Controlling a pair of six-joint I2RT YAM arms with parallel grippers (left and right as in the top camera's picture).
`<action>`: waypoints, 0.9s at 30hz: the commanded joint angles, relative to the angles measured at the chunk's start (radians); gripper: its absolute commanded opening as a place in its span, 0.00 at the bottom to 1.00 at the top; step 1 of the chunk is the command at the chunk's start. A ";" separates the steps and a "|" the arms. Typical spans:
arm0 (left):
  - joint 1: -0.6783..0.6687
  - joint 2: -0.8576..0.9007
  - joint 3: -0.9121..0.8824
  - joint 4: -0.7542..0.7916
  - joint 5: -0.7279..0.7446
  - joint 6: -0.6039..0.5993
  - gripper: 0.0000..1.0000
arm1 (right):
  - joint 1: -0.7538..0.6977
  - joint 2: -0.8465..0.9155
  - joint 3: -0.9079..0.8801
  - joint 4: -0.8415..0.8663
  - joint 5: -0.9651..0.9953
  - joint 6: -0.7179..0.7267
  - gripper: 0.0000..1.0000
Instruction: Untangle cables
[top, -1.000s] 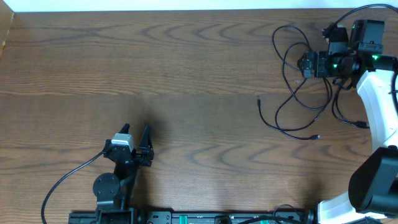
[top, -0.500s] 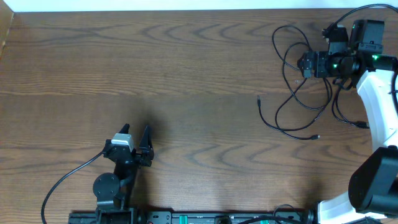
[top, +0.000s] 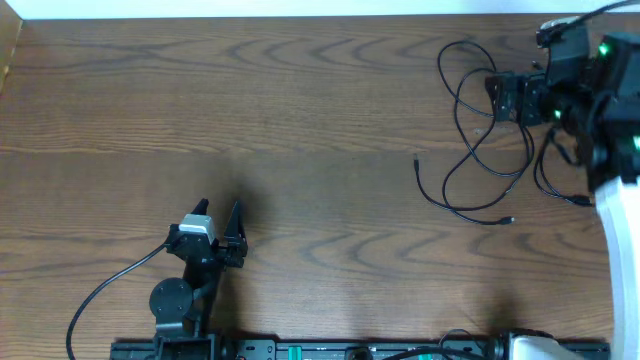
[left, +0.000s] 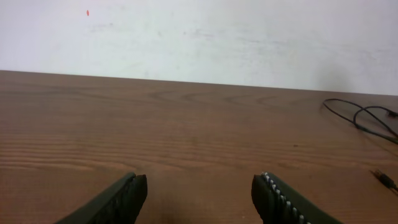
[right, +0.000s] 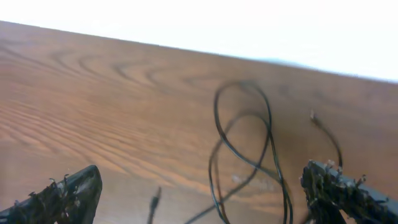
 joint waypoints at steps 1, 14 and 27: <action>-0.002 -0.011 -0.016 -0.039 0.005 0.017 0.60 | 0.041 -0.102 0.003 -0.007 0.015 -0.010 0.99; -0.002 -0.011 -0.016 -0.039 0.005 0.017 0.60 | 0.137 -0.629 0.003 -0.069 0.073 -0.024 0.99; -0.002 -0.011 -0.016 -0.038 0.005 0.017 0.60 | 0.137 -0.997 -0.038 -0.259 0.071 -0.024 0.99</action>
